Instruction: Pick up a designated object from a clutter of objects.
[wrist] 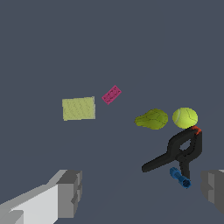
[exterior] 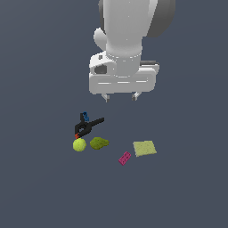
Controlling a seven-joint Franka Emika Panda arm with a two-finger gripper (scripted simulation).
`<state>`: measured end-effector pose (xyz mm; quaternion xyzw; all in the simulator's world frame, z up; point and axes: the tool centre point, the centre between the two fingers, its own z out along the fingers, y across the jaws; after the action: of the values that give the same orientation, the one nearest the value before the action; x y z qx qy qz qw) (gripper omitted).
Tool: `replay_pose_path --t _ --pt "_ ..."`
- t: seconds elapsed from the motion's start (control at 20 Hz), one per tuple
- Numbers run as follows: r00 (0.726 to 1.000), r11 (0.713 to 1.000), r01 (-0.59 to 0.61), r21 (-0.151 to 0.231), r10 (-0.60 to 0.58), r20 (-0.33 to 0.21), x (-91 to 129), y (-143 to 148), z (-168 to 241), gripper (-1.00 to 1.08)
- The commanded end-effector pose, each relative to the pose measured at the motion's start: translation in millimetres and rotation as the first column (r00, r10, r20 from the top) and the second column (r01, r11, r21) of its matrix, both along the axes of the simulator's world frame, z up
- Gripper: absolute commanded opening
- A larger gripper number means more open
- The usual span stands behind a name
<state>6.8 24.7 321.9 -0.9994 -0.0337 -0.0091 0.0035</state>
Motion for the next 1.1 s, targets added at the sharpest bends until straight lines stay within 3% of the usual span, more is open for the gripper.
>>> replay_pose_path --t 0.0,0.45,1.05 --pt "1.0 1.0 0.0 0.0 0.0 0.0 0.0 0.0 0.0 1.0" --pt "0.997 0.998 -0.058 0.009 0.058 0.056 7.4 24.3 25.2 1.0" --pt "0.997 0.998 -0.058 0.011 0.057 0.048 5.5 -0.9 -3.3 1.0"
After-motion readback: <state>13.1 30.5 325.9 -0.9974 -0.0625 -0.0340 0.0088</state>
